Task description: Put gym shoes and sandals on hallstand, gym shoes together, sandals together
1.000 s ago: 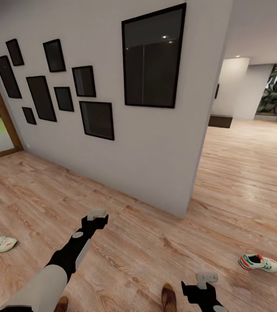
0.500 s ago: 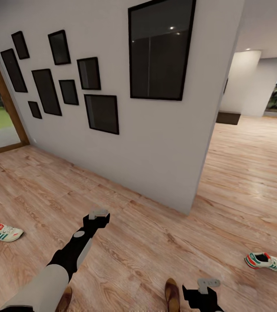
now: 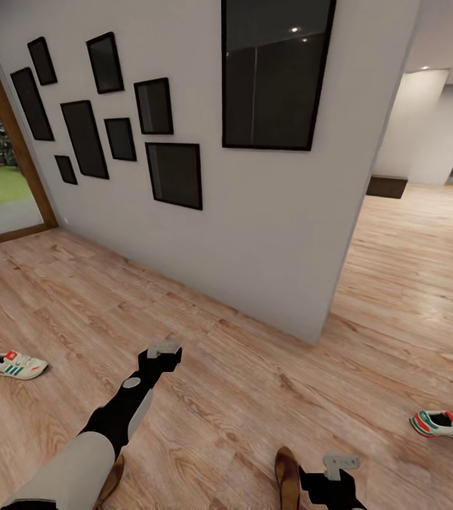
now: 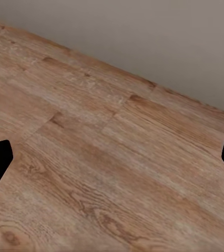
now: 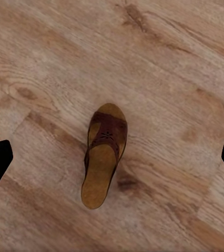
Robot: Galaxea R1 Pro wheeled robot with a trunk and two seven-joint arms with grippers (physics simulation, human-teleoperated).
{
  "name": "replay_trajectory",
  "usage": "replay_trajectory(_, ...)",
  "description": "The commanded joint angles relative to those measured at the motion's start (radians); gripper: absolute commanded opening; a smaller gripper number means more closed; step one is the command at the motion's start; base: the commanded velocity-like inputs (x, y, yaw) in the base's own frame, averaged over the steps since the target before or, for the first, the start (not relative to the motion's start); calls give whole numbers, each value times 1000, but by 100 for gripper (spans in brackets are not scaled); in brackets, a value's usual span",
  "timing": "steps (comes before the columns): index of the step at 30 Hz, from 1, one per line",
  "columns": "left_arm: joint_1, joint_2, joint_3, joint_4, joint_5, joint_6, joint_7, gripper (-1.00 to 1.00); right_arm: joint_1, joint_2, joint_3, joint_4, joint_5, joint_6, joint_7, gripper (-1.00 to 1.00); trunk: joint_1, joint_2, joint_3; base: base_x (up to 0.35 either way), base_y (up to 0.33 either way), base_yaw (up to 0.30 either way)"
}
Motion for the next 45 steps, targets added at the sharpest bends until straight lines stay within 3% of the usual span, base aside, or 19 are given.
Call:
replay_trajectory(1,-1,0,-1,1,0,-3,-1,100,0,0,0,-2,0,6,-2,100,4,-8,-6,0,0,88)
replay_trajectory(6,-1,0,-1,1,0,-4,-1,100,0,0,0,-4,0,6,-2,100,23,-43,-27,0,0,44)
replay_trajectory(45,-1,1,0,1,0,-18,0,100,-1,0,-1,-4,0,6,-2,100,23,-43,-28,42,50,-34)
